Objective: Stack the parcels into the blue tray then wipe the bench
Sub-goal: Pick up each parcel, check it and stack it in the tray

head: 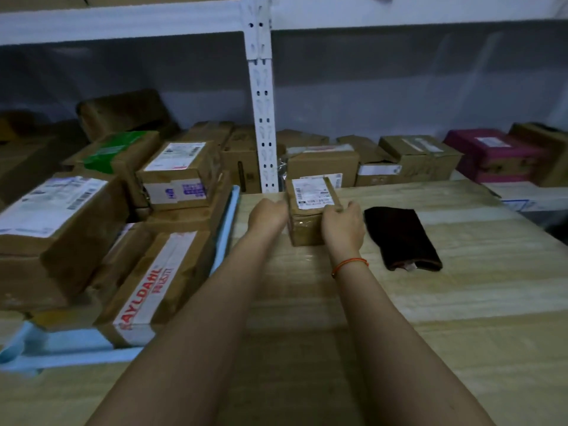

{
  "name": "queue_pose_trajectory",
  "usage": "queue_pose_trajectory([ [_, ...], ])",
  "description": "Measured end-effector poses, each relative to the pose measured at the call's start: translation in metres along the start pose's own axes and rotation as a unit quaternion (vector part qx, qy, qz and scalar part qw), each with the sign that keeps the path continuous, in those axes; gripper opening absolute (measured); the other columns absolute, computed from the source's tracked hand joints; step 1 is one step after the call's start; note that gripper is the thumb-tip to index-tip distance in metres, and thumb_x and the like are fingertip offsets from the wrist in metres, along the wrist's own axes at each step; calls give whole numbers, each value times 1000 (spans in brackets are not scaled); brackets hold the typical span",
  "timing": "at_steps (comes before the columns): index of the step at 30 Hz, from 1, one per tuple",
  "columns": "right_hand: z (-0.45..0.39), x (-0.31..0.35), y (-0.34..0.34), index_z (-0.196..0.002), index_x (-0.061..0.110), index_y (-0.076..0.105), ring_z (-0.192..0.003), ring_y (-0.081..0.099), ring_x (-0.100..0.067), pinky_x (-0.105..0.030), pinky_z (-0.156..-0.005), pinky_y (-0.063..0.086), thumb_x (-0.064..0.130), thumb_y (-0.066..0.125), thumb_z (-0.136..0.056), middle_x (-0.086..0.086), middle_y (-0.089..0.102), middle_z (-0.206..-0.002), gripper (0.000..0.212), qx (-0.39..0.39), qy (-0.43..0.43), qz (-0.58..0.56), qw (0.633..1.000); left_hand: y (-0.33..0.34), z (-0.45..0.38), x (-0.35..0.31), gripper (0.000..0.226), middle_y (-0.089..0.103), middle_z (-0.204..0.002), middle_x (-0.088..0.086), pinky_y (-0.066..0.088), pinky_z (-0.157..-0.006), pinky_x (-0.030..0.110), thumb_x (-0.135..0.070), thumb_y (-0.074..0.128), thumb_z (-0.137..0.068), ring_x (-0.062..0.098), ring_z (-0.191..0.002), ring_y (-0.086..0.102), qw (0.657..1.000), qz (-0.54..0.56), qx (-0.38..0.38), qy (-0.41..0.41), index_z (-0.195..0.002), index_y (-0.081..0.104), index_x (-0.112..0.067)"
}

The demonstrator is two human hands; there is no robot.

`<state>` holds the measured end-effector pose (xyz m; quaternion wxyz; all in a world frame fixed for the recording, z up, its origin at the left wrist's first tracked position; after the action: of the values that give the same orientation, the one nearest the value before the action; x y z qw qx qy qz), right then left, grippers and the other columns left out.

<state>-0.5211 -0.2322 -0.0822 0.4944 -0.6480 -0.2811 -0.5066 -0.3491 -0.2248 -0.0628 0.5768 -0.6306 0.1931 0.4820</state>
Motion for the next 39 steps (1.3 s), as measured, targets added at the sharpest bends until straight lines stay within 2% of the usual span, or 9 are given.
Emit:
queue_pose_trajectory([
  [3,-18,-16,7,-153,6,25,-141,33,-36,-42,-115,30,32,40,-99,-14,34,-155,61,61,36,-3,998,22,-7,6,45,55,-135,12,35,-81,29,-32,32,-104,29,-116,53,997,49,34,-45,-135,52,-6],
  [7,-24,-23,15,-140,8,42,-127,47,-35,-37,-101,38,33,33,-101,-16,51,-140,47,118,48,-19,992,48,-11,13,49,66,-102,4,43,-66,28,-41,26,-106,15,-78,58,978,173,89,-78,-119,65,-14],
  [12,-23,-21,8,-127,8,54,-110,51,-26,-29,-83,33,30,36,-102,-9,58,-123,38,98,19,-42,994,55,-18,26,57,71,-113,8,52,-96,43,-57,24,-99,26,-103,66,962,237,90,-97,-109,69,-23],
  [16,-9,-14,-3,-99,10,54,-78,47,-14,-27,-74,30,33,44,-100,6,51,-85,25,51,6,-99,994,44,-31,40,62,70,-116,0,52,-93,46,-69,29,-84,25,-106,64,963,251,50,-83,-120,62,-31],
  [22,22,2,-8,-76,19,48,-70,47,-9,-24,-61,35,33,63,-89,9,50,-76,25,36,-17,-170,985,7,19,23,26,67,-111,1,52,-93,50,-37,49,-94,24,-104,63,965,262,0,-23,-116,53,-24],
  [26,46,0,-9,-88,19,52,-85,57,-11,-32,-75,48,41,70,-75,4,58,-92,31,76,24,-244,966,-16,54,16,21,67,-112,3,53,-93,47,-34,44,-100,21,-104,63,955,296,-26,6,-116,51,-21],
  [29,64,2,-7,-100,20,56,-99,64,-18,-42,-89,54,48,72,-55,-1,65,-106,56,141,55,-281,948,-29,79,18,16,65,-111,5,54,-91,45,-30,41,-103,20,-102,62,956,287,-48,31,-111,49,-20],
  [33,81,6,-13,-124,16,53,-99,65,-15,-37,-88,54,50,75,-43,0,68,-111,90,162,31,-266,950,-43,101,28,9,67,-111,5,53,-93,47,-24,46,-102,21,-102,64,949,309,-50,39,-103,54,-22],
  [39,99,4,-22,-121,22,47,-101,65,-11,-37,-93,53,36,83,-63,7,66,-109,70,158,-26,-248,955,-56,114,37,13,65,-94,-5,55,-85,33,-13,55,-97,11,-90,64,958,276,-79,26,-96,53,-26],
])
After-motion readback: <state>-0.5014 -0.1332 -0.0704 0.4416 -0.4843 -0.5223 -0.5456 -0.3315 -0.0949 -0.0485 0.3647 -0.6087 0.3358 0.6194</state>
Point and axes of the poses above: each hand's wrist, its own z-axis away from the middle knuckle, its own y-axis out of the palm, x = y × z, the point moved 7 cm from there along -z, towards the middle knuckle
